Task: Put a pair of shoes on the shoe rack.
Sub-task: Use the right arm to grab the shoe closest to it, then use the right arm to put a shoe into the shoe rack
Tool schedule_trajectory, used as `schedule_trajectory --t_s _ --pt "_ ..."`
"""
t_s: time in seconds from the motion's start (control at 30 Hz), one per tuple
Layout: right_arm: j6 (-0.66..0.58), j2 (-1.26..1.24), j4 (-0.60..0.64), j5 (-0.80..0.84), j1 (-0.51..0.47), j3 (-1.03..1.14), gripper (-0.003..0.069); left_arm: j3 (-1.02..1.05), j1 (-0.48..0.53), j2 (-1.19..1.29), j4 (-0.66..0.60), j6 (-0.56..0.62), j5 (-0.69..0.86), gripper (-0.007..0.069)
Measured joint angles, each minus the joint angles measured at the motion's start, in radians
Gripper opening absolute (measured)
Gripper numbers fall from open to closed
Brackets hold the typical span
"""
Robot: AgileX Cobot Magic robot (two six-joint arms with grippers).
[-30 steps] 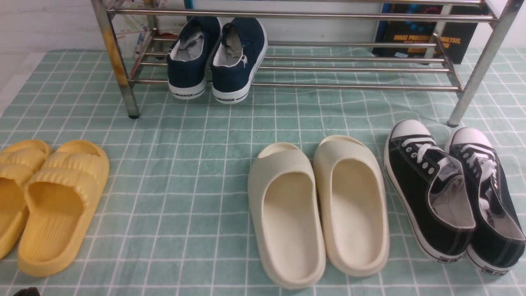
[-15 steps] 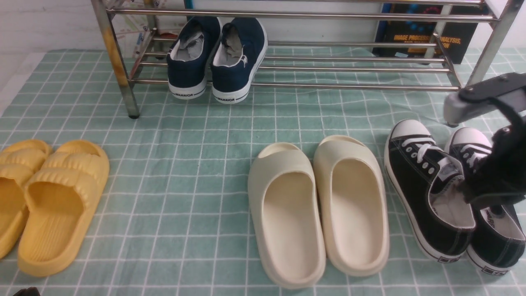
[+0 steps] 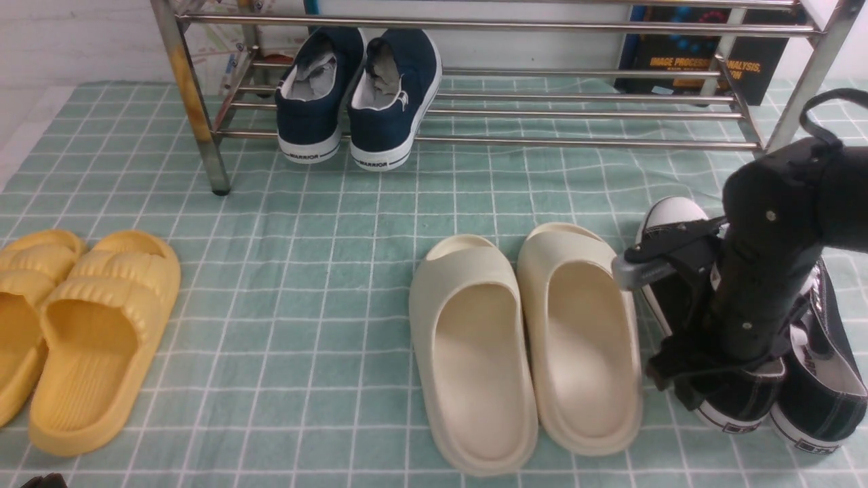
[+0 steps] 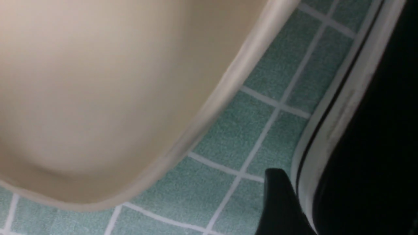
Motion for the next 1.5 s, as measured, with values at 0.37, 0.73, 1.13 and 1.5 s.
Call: schedule_trajectory --t_s 0.37,0.73,1.13,1.5 --pt "0.009 -0.100 0.000 0.177 0.043 -0.067 0.0022 0.000 0.000 0.000 0.000 0.000 0.000 0.0081" --pt "0.004 -0.081 -0.018 0.248 0.046 -0.387 0.0022 0.000 0.000 0.000 0.000 0.000 0.000 0.0092" --pt "-0.010 0.344 0.086 0.344 0.039 -0.873 0.0022 0.000 0.000 0.000 -0.001 0.000 0.000 0.0107" --pt "-0.023 0.362 0.260 0.342 0.007 -0.936 0.0022 0.000 0.000 0.000 -0.001 0.000 0.000 0.0120"
